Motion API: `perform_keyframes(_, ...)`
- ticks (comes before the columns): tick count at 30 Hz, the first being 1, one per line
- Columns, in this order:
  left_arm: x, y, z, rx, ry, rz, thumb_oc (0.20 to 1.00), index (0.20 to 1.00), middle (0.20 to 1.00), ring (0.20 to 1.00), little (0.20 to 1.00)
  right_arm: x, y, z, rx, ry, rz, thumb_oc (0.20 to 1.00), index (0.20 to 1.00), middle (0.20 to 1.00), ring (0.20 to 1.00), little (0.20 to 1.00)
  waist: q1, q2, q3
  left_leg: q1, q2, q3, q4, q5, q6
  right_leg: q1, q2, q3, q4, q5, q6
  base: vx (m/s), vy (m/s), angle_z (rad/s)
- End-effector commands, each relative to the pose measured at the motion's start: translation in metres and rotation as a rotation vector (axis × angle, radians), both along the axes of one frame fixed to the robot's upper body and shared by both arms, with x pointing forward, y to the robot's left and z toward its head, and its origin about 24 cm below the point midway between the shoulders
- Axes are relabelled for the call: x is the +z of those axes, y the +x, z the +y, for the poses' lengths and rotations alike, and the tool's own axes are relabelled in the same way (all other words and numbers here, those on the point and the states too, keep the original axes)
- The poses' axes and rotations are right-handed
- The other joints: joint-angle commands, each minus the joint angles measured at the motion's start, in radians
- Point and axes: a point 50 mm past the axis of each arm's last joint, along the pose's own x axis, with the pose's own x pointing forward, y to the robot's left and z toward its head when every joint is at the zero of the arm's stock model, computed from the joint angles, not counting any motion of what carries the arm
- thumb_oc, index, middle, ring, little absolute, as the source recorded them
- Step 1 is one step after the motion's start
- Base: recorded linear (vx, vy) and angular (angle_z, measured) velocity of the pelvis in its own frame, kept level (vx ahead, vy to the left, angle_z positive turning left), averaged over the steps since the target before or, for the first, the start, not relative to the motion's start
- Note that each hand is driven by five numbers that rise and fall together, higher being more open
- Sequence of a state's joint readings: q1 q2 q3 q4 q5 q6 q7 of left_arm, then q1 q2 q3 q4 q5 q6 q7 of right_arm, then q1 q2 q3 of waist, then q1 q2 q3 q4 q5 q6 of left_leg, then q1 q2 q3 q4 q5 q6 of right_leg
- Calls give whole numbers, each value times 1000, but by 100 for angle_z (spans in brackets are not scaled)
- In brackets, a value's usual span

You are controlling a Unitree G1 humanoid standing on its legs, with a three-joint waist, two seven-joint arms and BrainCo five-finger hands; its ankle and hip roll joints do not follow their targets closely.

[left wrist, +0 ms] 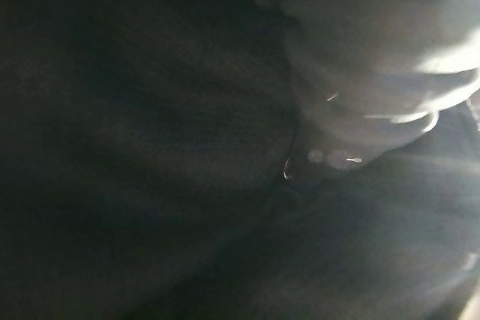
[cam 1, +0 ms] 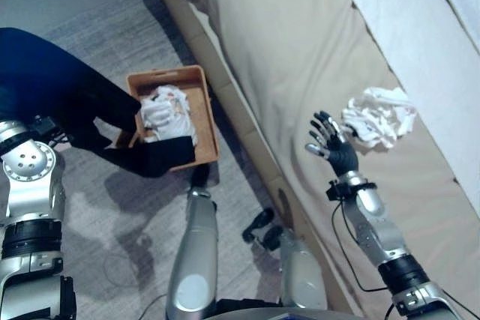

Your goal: Pick up clothes into the bucket

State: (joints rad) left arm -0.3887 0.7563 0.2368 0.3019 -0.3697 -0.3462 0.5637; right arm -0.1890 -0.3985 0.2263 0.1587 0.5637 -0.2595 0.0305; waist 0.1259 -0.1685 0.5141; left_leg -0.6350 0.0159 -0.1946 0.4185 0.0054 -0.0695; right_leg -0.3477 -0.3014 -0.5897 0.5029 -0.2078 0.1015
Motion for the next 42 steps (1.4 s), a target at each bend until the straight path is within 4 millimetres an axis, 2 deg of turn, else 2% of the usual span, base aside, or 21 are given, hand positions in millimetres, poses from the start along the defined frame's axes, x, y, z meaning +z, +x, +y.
perform_keyframes(1,36,2,-17,-140,-68,-281,200,200,200,200,200,25,1,3,16,2,-125,1000,1000,1000,1000,1000,-14,13,6,10,29,39,34,-73,19,-19,-49,98,-62,155,77,-57,28,-4)
perform_keyframes(7,30,14,-36,-275,-163,-325,200,200,200,200,200,25,6,9,11,19,-120,1000,1000,1000,1000,1000,-42,13,6,-71,35,53,86,-88,23,-115,-51,123,-27,155,74,-46,44,-7)
perform_keyframes(13,31,26,-67,-359,-118,-307,200,200,200,200,200,26,9,14,6,23,-122,1000,1000,1000,1000,1000,-65,16,6,-101,41,72,93,-93,30,-172,-60,148,-17,166,77,-23,48,-14)
perform_keyframes(18,30,30,-71,-365,-129,-300,200,200,200,200,200,30,10,13,5,17,-138,1000,1000,1000,1000,1000,-82,13,6,-129,42,83,132,-109,35,-210,-64,171,12,163,77,-16,37,-11)
perform_keyframes(20,19,32,-63,-324,-159,-259,200,200,200,200,200,32,8,11,6,17,-151,1000,1000,1000,1000,1000,-99,11,6,-156,41,87,203,-142,44,-247,-63,196,62,144,70,-12,54,-18)
perform_keyframes(24,6,30,-50,-265,-187,-219,200,200,200,200,200,36,7,6,-4,19,-167,1000,1000,1000,1000,1000,-112,12,6,-209,45,94,290,-174,49,-312,-63,226,133,119,65,-6,51,-15)
perform_keyframes(32,-9,29,-26,-134,-235,-154,200,200,200,200,200,51,3,-6,-40,17,-235,1000,1000,1000,1000,1000,-136,16,6,-354,46,99,439,-223,60,-483,-71,275,287,71,63,-17,42,-12)
perform_keyframes(42,-16,31,-4,85,-307,-105,200,200,200,200,200,58,2,-4,-52,32,-274,1000,1000,1000,1000,1000,-157,-7,-5,-459,49,89,485,-227,59,-587,-97,285,334,64,67,-2,-12,-2)
